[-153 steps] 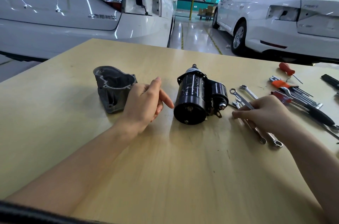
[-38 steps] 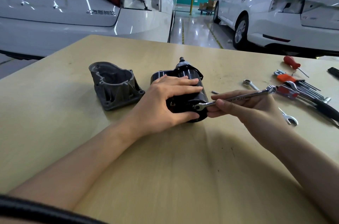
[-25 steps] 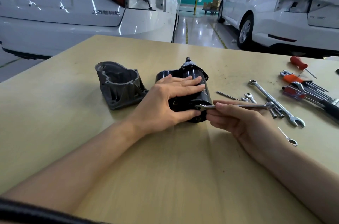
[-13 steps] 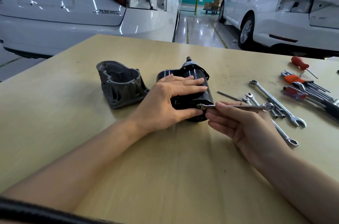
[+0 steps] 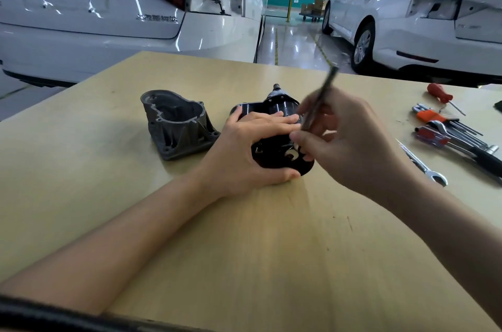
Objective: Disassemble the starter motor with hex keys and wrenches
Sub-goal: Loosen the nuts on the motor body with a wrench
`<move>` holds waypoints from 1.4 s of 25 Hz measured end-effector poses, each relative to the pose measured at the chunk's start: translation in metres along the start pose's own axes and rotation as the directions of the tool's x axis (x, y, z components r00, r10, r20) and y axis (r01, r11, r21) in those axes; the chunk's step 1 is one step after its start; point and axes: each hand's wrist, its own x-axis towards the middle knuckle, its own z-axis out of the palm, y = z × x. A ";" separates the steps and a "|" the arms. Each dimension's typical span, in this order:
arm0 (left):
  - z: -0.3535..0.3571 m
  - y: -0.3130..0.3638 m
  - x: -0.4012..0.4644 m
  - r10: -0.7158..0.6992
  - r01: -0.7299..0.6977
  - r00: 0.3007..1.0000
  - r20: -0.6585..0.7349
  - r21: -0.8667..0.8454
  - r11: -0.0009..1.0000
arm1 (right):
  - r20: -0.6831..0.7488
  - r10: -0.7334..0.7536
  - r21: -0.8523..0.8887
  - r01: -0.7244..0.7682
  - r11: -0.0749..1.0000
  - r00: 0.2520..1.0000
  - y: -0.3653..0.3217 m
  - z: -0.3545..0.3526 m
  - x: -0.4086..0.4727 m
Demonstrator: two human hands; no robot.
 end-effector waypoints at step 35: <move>-0.006 -0.003 0.003 -0.126 0.122 0.991 -0.039 -0.083 0.989 | 0.131 0.579 0.883 -0.360 0.301 0.804 0.024 0.016 -0.050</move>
